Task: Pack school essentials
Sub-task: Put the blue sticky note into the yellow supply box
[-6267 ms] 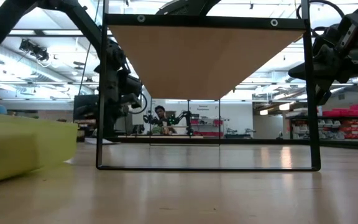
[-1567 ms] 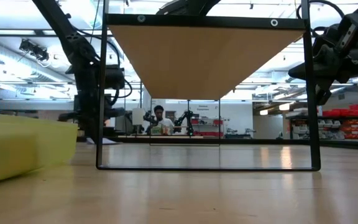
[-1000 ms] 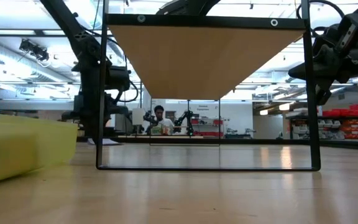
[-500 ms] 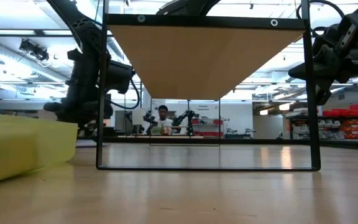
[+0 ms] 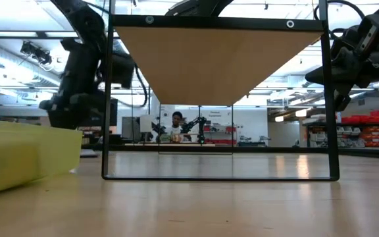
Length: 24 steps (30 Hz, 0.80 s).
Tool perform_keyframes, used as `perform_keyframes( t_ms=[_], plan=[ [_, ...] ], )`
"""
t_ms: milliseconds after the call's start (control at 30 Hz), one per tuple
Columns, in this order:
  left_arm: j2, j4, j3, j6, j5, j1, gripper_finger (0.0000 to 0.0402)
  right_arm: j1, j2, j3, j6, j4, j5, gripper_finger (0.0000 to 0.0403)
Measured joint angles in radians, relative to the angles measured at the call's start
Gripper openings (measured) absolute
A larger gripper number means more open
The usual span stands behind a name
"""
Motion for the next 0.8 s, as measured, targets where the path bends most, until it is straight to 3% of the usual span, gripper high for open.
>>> perform_keyframes(
  t_ms=[367, 633, 800],
  plan=[
    [-0.21, -0.02, -0.005, 0.176, -0.101, 0.023, 0.0003, 0.0, 0.0, 0.0, 0.0, 0.0, 0.0, 0.0006],
    [-0.285, 0.064, -0.19, 0.266, -0.067, 0.164, 0.0003, 0.0, 0.0, 0.0, 0.0, 0.0, 0.0, 0.0006],
    [-0.311, 0.11, -0.16, 0.244, -0.035, 0.213, 0.0008, 0.0, 0.0, 0.0, 0.0, 0.0, 0.0, 0.0006]
  ],
)
